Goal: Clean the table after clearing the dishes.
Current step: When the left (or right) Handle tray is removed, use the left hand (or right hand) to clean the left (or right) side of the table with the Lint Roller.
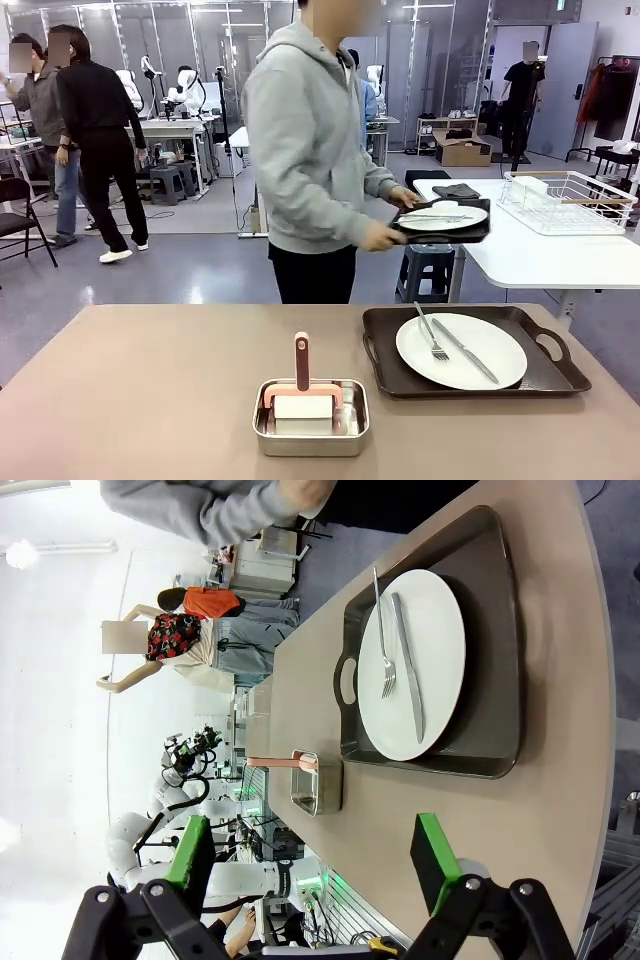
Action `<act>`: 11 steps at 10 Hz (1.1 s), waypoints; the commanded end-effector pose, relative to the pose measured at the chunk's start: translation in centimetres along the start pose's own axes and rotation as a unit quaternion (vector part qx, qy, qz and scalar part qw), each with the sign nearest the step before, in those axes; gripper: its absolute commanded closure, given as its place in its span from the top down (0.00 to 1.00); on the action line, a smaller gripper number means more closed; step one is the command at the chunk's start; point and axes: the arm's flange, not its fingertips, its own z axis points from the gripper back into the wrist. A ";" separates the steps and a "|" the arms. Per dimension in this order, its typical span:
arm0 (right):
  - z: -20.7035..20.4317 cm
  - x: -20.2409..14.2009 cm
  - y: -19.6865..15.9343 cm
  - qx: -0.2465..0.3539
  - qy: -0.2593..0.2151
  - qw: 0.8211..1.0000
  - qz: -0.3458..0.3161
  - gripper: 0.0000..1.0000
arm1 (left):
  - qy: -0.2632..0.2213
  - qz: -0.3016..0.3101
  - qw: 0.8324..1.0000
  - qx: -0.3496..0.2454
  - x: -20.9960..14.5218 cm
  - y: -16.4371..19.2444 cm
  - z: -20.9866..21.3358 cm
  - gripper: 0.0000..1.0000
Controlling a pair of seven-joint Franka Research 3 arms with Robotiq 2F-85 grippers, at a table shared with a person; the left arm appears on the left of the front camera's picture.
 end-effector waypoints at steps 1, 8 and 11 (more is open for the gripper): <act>0.1 -0.1 0.0 0.001 0.000 1.000 0.000 1.00 | 0.059 -0.119 0.991 0.032 2.4 -4.2 -1.8 1.00; 0.1 -0.1 0.0 0.001 0.000 1.000 0.000 1.00 | 0.314 -0.431 0.842 0.079 3.0 -21.6 -22.9 1.00; 0.1 -0.1 0.0 0.001 0.000 1.000 0.000 1.00 | 0.392 -0.498 0.771 0.056 -3.1 -24.7 -31.3 1.00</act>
